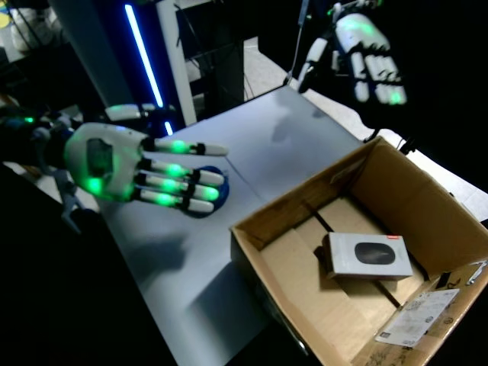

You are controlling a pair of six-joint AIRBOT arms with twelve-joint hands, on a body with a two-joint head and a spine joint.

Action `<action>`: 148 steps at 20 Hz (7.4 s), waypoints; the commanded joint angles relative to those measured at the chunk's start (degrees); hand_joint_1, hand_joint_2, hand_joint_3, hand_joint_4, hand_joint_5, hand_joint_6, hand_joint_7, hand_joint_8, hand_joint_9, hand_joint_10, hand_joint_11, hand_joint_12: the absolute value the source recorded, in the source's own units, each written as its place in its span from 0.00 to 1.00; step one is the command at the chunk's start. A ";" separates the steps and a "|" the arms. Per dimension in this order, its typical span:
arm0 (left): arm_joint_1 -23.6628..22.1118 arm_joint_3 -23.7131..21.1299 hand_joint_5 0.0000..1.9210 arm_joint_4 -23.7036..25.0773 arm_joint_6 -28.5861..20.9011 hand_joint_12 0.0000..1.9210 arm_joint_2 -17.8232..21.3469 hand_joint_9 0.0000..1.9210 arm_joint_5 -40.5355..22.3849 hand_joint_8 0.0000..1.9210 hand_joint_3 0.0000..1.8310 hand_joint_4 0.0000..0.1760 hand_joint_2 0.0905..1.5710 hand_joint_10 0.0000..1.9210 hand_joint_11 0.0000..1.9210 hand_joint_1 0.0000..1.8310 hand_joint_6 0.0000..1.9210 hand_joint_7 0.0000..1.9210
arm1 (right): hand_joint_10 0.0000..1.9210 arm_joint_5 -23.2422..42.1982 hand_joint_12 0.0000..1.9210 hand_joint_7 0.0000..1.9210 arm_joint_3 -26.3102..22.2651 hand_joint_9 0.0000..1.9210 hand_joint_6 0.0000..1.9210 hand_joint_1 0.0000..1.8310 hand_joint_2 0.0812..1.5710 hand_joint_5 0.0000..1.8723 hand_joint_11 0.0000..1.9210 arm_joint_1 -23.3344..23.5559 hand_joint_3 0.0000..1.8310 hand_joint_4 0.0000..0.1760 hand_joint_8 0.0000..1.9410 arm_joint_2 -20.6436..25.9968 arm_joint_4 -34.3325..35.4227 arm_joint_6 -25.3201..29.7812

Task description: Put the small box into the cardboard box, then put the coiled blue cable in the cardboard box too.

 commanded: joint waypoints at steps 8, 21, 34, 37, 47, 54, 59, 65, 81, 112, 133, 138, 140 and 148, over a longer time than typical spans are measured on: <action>-0.10 -0.06 0.00 -1.02 -1.16 0.02 -0.41 0.00 -9.49 0.00 0.00 1.00 0.51 0.00 0.05 0.32 0.00 0.01 | 0.00 0.18 0.00 0.00 3.32 0.00 0.00 0.41 0.49 0.00 0.00 4.79 0.00 1.00 0.00 -4.84 -3.70 0.42; 0.17 -0.06 0.01 -1.11 -2.01 0.03 -1.16 0.02 -9.61 0.00 0.00 1.00 0.50 0.01 0.06 0.33 0.00 0.03 | 0.00 -15.83 0.00 0.00 6.49 0.00 0.00 0.49 0.46 0.00 0.00 11.39 0.00 1.00 0.00 -6.70 -17.87 0.41; 0.56 -0.06 0.02 -1.11 -2.93 0.03 -1.48 0.01 -10.42 0.00 0.00 0.97 0.53 0.00 0.02 0.32 0.00 0.02 | 0.00 -23.09 0.40 0.10 7.97 0.15 0.00 0.59 0.50 0.19 0.00 13.67 0.00 1.00 0.00 -6.90 -23.04 0.41; 0.80 -0.06 0.02 -1.15 -2.99 0.03 -1.52 0.01 -10.65 0.00 0.00 0.98 0.53 0.00 0.01 0.34 0.00 0.02 | 0.00 -24.43 0.38 0.12 8.88 0.16 0.00 0.59 0.52 0.20 0.00 13.64 0.00 0.93 0.00 -8.22 -23.19 0.41; 1.62 -0.06 0.03 -1.60 -3.45 0.15 -1.59 0.03 -11.60 0.00 0.00 0.99 0.53 0.00 0.00 0.31 0.00 0.03 | 0.04 -24.88 0.62 0.26 9.26 0.35 0.00 0.63 0.53 0.30 0.12 13.35 0.00 0.30 0.01 -9.04 -22.93 0.41; 2.10 -0.06 0.05 -1.85 -4.01 0.12 -1.59 0.03 -12.26 0.00 0.00 0.97 0.52 0.00 0.00 0.34 0.00 0.04 | 0.88 -24.88 0.81 0.25 9.52 0.30 0.62 0.62 0.82 0.34 0.36 13.00 0.00 0.00 0.84 -9.04 -21.74 0.41; 2.42 -0.06 0.05 -2.02 -4.40 0.14 -1.63 0.04 -12.58 0.00 0.00 0.98 0.53 0.00 0.00 0.35 0.00 0.04 | 1.00 -24.87 1.00 0.32 9.53 0.48 1.00 0.93 0.75 0.29 0.61 13.00 0.00 0.00 1.00 -8.96 -21.36 0.41; 2.58 -0.06 0.05 -2.15 -4.55 0.15 -1.63 0.04 -12.70 0.00 0.00 0.95 0.55 0.00 0.00 0.32 0.00 0.05 | 1.00 -24.20 1.00 0.40 9.63 0.60 1.00 0.91 0.74 0.41 0.77 13.11 0.00 0.16 1.00 -8.59 -20.21 0.41; 2.81 -0.06 0.06 -2.68 -4.57 0.17 -1.93 0.04 -13.30 0.00 0.00 0.94 0.53 0.00 0.00 0.38 0.00 0.05 | 1.00 -0.13 1.00 0.66 1.28 0.82 1.00 0.91 0.77 0.59 0.91 19.05 0.00 0.78 1.00 3.94 -14.28 0.42; -0.95 3.49 0.06 0.27 -6.21 0.10 -4.72 0.03 -8.93 0.00 0.00 0.78 0.55 0.00 0.03 0.34 0.00 0.04 | 0.70 -25.85 0.92 0.12 42.47 0.19 0.05 0.32 0.67 0.21 0.18 43.80 0.00 0.25 0.45 -28.50 -2.19 0.39; 0.31 2.44 0.04 -1.83 -6.91 0.09 -2.63 0.00 -15.13 0.00 0.00 0.51 0.56 0.00 0.00 0.33 0.00 0.01 | 0.00 4.65 0.00 0.00 15.19 0.00 0.00 0.18 0.58 0.00 0.00 24.93 0.00 1.00 0.00 -4.29 6.72 0.39; 3.86 0.71 0.03 -3.91 -6.90 0.02 -1.06 0.00 -19.32 0.00 0.00 0.76 0.53 0.00 0.00 0.29 0.00 0.00 | 0.00 20.75 0.00 0.00 6.68 0.00 0.01 0.13 0.62 0.05 0.00 7.74 0.01 1.00 0.00 0.60 15.71 0.41; 4.29 0.29 0.04 -4.03 -6.90 0.00 -0.98 0.00 -20.28 0.00 0.00 1.00 0.52 0.00 0.00 0.19 0.00 0.00 | 0.00 28.00 0.00 0.00 3.03 0.00 0.00 0.13 0.63 0.01 0.00 0.29 0.01 1.00 0.00 1.96 19.25 0.42; 8.92 -2.50 0.00 -5.89 -6.90 0.00 -0.94 0.00 -27.14 0.00 0.01 1.00 0.59 0.00 0.00 0.02 0.00 0.00 | 0.00 46.49 0.00 0.00 -5.04 0.00 0.00 0.17 0.64 0.00 0.00 -22.13 0.00 1.00 0.00 3.02 29.53 8.87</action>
